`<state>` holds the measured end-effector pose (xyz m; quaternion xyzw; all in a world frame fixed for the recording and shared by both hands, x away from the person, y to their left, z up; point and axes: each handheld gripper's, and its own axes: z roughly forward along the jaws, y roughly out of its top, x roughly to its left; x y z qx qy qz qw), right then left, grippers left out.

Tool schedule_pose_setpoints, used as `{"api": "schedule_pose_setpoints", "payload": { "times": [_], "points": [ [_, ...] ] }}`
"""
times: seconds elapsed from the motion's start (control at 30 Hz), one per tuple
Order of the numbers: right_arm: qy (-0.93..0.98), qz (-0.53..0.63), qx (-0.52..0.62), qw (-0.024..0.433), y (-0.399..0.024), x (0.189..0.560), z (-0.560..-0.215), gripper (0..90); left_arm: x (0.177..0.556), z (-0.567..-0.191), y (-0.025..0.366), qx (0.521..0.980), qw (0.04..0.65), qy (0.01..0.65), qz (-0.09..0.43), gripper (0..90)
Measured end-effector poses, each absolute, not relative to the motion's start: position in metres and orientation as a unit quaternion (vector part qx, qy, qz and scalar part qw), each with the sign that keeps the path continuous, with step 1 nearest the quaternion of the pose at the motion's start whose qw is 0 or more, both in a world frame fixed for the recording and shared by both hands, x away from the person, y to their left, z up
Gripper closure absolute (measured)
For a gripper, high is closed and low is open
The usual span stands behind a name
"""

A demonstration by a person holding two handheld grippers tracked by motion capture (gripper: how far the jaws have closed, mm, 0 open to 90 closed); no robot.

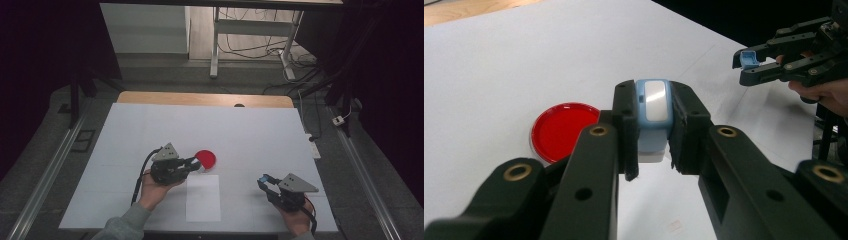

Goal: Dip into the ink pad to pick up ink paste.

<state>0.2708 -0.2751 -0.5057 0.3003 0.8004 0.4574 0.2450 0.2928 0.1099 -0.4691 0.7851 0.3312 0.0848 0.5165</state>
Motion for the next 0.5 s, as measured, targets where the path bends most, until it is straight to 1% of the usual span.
{"api": "schedule_pose_setpoints", "payload": {
  "times": [0.5],
  "points": [
    [0.799, 0.456, 0.305, 0.246, -0.275, 0.272, -0.506, 64.9, 0.309, -0.470, 0.113, 0.790, 0.503, 0.337, 0.097, 75.9]
  ]
}}
